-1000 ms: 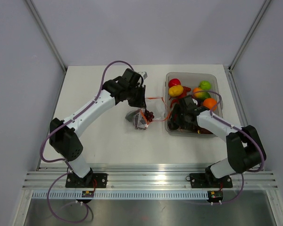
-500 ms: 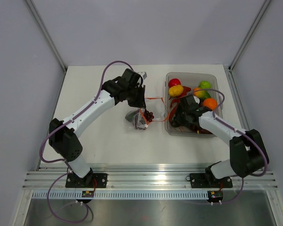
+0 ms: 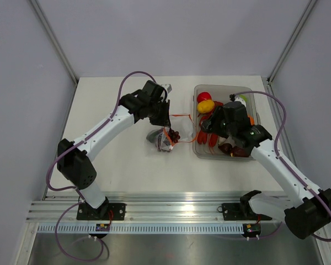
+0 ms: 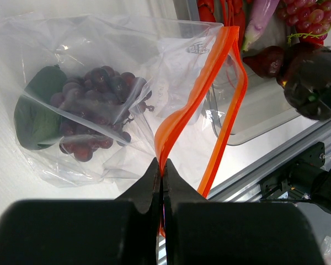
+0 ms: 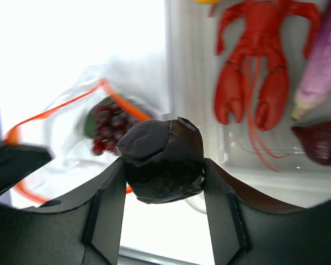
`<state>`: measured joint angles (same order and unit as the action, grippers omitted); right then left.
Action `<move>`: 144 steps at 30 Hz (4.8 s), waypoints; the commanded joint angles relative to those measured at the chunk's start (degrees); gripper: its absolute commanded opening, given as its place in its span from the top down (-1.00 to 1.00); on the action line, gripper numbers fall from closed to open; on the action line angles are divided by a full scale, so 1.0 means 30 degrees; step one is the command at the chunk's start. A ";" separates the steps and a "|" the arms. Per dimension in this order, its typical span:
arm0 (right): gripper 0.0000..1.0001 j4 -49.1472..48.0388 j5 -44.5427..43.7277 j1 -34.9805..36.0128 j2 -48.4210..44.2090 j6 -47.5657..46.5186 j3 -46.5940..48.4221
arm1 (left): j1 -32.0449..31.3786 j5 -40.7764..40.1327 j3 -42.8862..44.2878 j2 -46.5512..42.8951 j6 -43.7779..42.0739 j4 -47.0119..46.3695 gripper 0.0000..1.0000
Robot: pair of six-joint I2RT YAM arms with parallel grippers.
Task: Place the food in the zip-top bag and seal the zipper
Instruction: Pick up the fake fruit from the bin, then place the fake fruit in the zipper food storage bag, then pick up the fake fruit from the bin, then place the fake fruit in the zipper food storage bag, then adjust the zipper food storage bag at the center of the board.
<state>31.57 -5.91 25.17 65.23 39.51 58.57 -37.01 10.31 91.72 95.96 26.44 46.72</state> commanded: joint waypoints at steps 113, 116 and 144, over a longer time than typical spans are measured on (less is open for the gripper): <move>-0.13 -0.0565 -0.2662 0.0727 0.3245 -0.0747 0.3535 | 0.1205 0.0695 -0.0575 -0.0933 -0.0345 -0.0984 1.00; 0.13 -0.0067 -0.2190 0.0342 0.3945 -0.1185 0.3943 | 0.1234 0.0783 -0.0253 -0.0875 -0.0316 -0.0896 1.00; 1.00 -0.1297 0.3231 0.3444 0.6293 -0.3558 0.5604 | 0.1732 -0.1441 0.3290 -0.0318 -0.1926 0.1736 1.00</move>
<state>28.60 3.11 32.62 85.60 31.33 66.32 -32.86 9.28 95.13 95.35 23.57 50.54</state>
